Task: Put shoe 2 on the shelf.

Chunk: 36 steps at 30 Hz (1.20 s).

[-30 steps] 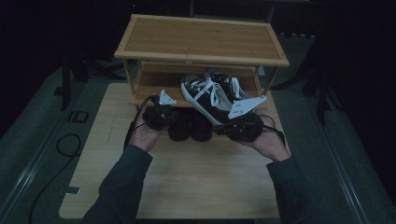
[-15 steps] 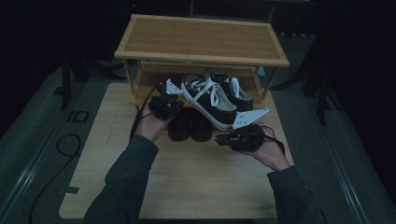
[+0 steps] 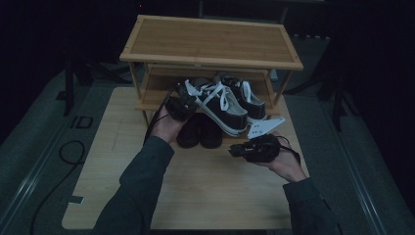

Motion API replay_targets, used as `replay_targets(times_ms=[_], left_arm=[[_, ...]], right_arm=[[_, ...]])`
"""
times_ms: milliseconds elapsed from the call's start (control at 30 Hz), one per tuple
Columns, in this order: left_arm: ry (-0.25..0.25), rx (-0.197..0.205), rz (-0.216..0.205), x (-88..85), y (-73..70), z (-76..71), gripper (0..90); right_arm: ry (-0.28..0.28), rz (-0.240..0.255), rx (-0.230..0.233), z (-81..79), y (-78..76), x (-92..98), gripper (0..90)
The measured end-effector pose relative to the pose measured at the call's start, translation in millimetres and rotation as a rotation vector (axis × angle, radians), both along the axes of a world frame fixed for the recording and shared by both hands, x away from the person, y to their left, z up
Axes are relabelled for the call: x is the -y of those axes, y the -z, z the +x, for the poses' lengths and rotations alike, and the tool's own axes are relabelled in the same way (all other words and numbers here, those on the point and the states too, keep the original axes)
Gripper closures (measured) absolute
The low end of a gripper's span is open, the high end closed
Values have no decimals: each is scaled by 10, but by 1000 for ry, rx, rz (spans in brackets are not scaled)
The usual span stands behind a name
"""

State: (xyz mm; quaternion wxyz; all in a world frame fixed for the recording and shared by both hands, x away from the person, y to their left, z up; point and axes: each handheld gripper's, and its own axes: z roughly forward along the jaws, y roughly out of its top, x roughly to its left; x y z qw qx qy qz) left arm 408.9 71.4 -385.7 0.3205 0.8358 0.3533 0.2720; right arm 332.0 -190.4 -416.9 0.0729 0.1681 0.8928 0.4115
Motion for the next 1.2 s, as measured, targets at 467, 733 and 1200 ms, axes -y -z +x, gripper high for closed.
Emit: replay_targets(times_ms=[467, 733, 1200], left_arm=[[-80, 23, 0, 15, 23, 100, 900], [-101, 3, -2, 0, 23, 189, 900], [-82, -24, -53, -148, 48, 223, 900]], right_arm=[[8, 35, 27, 29, -75, 19, 785], [24, 75, 55, 24, -159, 49, 788], [70, 120, 81, 118, -207, -28, 898]])
